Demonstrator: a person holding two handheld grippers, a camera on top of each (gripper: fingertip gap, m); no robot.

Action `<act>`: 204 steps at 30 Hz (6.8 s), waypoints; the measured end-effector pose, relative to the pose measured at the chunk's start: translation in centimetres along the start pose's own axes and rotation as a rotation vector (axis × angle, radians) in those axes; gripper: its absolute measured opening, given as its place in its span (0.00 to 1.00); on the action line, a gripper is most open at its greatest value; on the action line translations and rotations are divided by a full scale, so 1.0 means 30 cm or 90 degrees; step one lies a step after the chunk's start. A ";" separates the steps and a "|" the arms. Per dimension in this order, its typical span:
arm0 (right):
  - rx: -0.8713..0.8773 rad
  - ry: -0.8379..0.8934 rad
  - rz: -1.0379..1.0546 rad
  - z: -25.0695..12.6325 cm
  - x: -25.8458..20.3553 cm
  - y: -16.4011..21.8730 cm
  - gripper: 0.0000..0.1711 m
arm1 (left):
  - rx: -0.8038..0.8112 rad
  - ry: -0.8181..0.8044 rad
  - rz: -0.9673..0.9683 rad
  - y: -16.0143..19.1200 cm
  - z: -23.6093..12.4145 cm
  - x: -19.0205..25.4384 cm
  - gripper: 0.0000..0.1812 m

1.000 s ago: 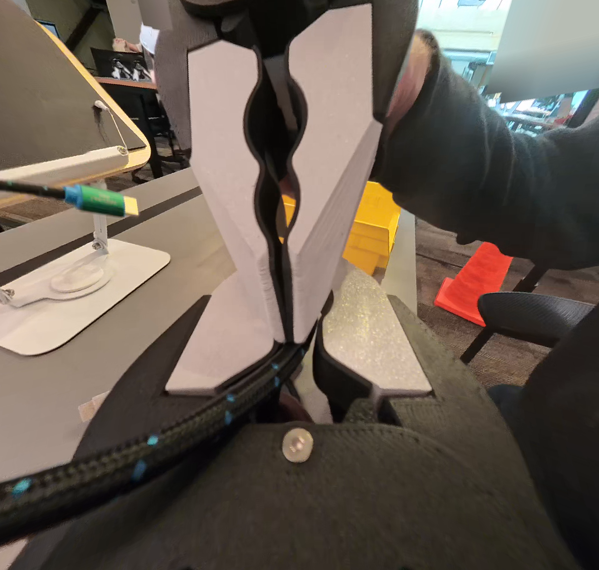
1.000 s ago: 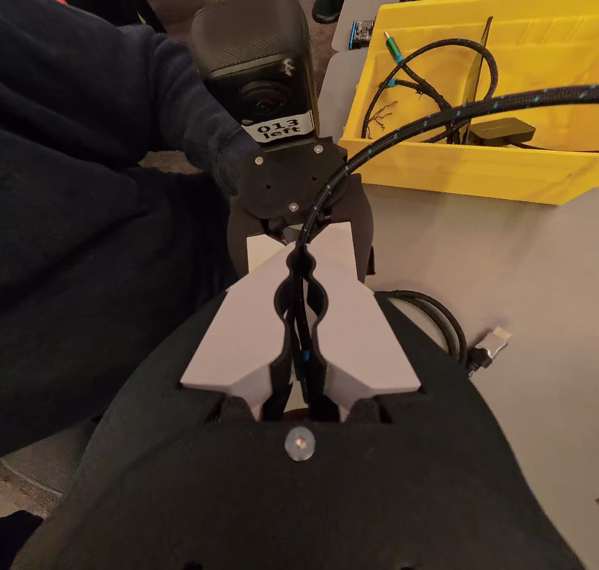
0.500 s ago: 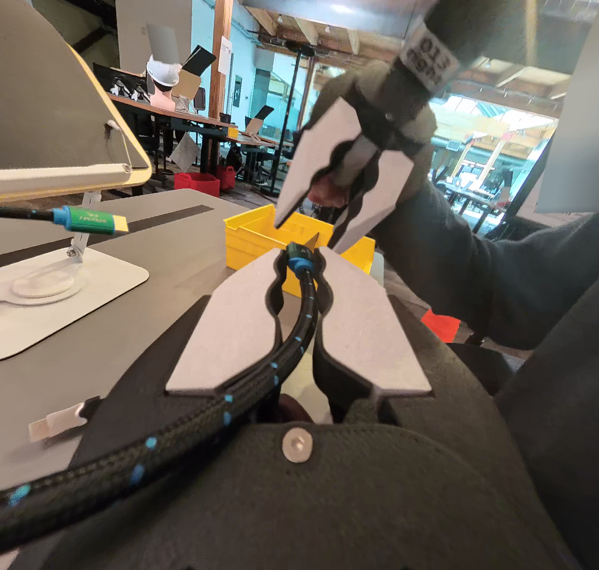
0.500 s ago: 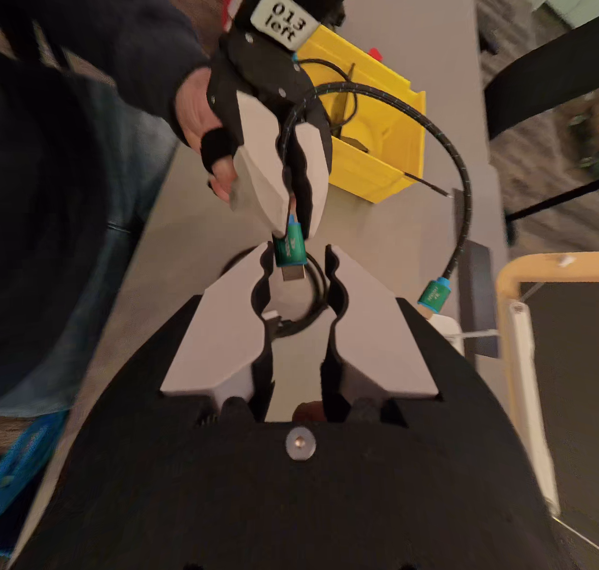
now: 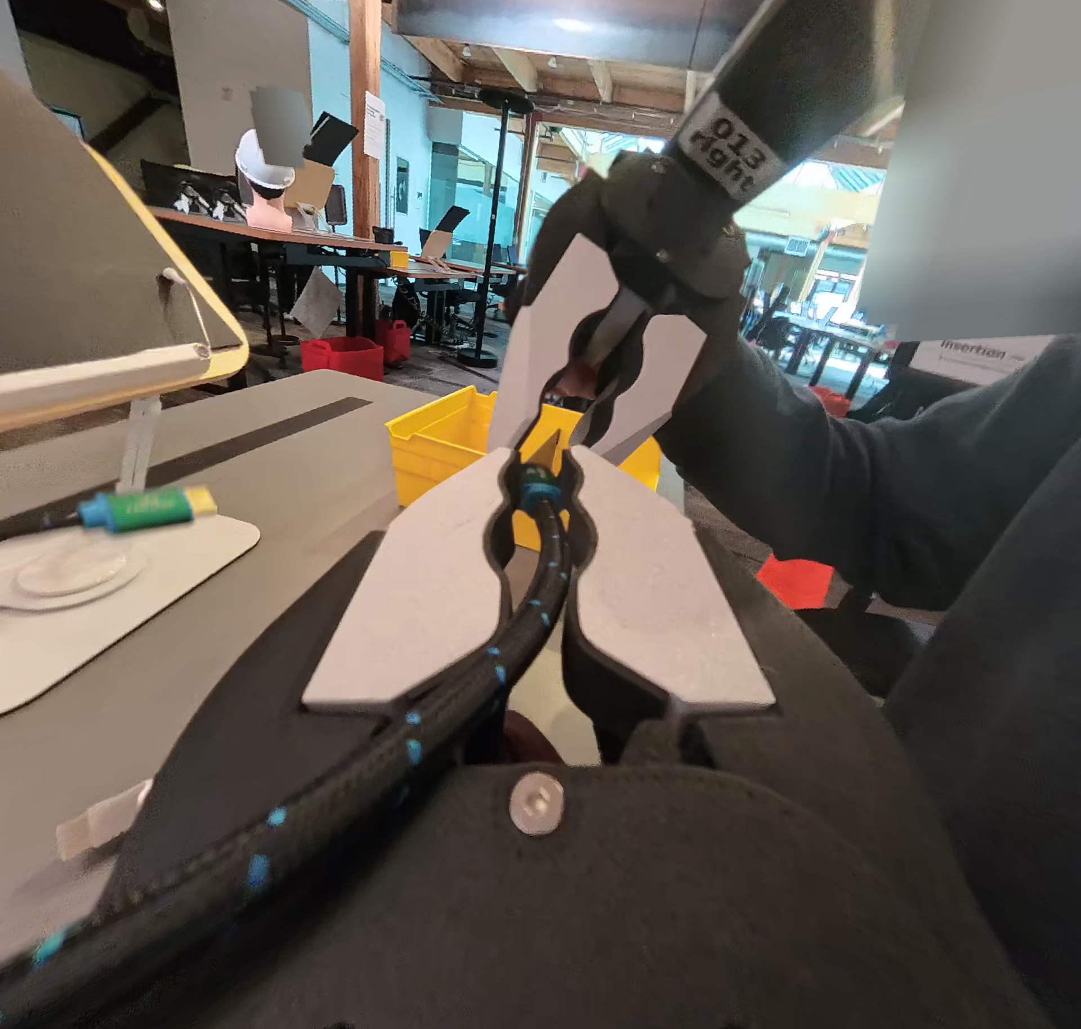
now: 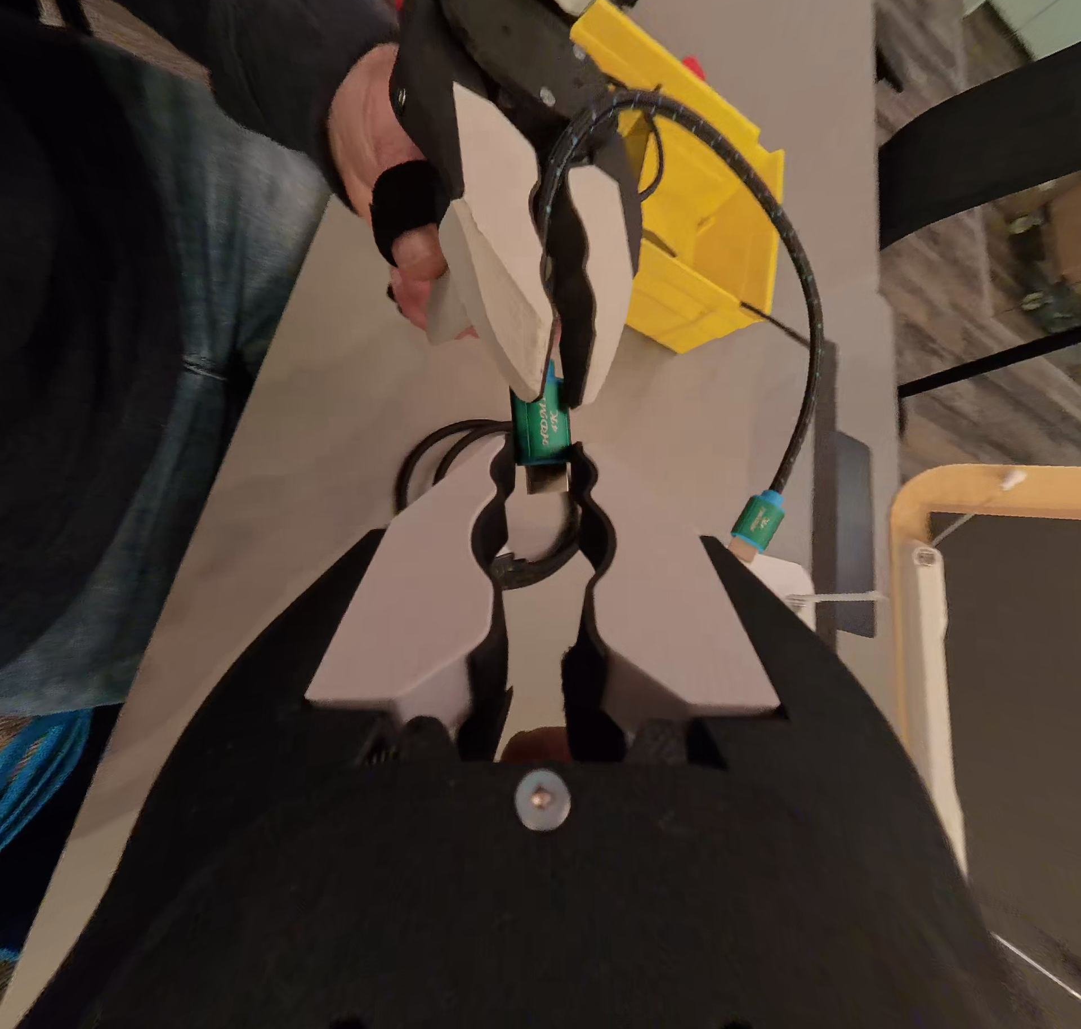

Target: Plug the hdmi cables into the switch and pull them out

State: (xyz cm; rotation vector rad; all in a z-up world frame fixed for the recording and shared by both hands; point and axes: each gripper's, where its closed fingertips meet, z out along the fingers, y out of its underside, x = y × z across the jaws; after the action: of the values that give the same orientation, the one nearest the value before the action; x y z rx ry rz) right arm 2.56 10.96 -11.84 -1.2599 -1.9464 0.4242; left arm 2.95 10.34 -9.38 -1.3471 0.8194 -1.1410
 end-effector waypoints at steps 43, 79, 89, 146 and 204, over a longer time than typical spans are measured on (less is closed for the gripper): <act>-0.046 0.057 -0.035 -0.001 0.017 -0.008 0.09 | -0.078 -0.043 0.018 0.017 0.009 -0.014 0.11; -0.236 0.366 -0.385 -0.030 0.068 -0.019 0.05 | -0.080 -0.099 -0.150 0.013 0.024 -0.042 0.15; -0.248 0.305 -0.472 -0.030 0.039 -0.019 0.05 | -0.076 -0.059 -0.129 0.020 0.032 -0.012 0.12; -0.092 -0.151 0.457 0.360 -0.312 0.342 0.05 | -0.086 -0.156 0.011 0.046 -0.162 -0.089 0.11; -0.327 -0.369 0.045 0.411 -0.179 0.403 0.17 | -0.174 -0.225 0.148 0.099 -0.261 -0.175 0.11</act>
State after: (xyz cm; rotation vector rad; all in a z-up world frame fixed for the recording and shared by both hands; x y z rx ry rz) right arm 2.11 13.28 -29.78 -1.6632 -2.6201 0.3603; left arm -5.54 12.52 -13.97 -1.5751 0.8635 -0.6011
